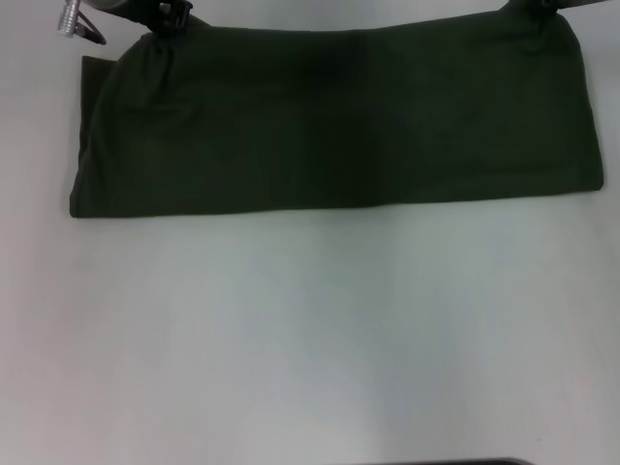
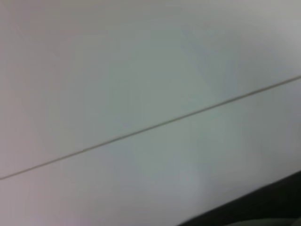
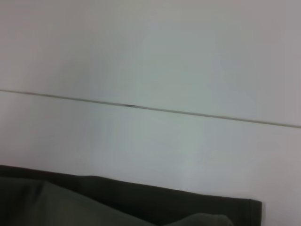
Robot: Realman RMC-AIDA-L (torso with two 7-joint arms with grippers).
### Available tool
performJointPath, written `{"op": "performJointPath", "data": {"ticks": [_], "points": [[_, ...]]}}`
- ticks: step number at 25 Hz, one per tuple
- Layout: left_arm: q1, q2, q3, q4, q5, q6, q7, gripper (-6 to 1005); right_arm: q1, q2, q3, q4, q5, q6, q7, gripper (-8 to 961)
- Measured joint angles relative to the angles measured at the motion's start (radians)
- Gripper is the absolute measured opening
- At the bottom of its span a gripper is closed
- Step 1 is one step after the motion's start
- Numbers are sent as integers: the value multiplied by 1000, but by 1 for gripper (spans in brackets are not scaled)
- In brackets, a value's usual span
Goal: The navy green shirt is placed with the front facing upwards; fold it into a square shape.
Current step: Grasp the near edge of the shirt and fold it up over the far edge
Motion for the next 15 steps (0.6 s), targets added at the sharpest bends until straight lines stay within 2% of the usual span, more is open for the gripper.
{"op": "performJointPath", "data": {"ticks": [5,10,15], "points": [[7,-15,-2,3,-1,-39,0,38,-3,4,0,10,0,11,0,53],[13,-13,-28,-7,-6,-6,-20,39,-8,2,3,12,-6,13,1,53],[26,-11,-33,-24,1,14,-39,101,-13,-2,4,12,-25,35,8,136]]}}
